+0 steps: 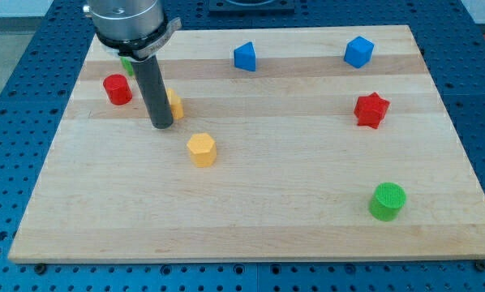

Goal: Adjust the yellow hexagon vertically below the yellow heart

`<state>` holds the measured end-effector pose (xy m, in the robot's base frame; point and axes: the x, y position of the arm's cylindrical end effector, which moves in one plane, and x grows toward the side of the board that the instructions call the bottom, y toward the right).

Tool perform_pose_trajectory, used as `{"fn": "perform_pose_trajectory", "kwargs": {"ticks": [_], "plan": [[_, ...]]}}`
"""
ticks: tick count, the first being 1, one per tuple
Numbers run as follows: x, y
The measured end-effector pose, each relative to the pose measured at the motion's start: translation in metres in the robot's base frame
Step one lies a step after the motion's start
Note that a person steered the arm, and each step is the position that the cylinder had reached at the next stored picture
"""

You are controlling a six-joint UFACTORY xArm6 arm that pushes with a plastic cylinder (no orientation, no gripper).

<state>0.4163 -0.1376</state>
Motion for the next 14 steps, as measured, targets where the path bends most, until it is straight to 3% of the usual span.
{"fn": "perform_pose_trajectory", "kwargs": {"ticks": [2,3,4,6,9,10,11,12,13,14], "plan": [[0.015,-0.001],[0.031,0.066],[0.032,0.08],[0.106,0.049],[0.109,0.008],[0.087,0.009],[0.075,-0.026],[0.115,-0.073],[0.199,-0.08],[0.202,-0.078]]}}
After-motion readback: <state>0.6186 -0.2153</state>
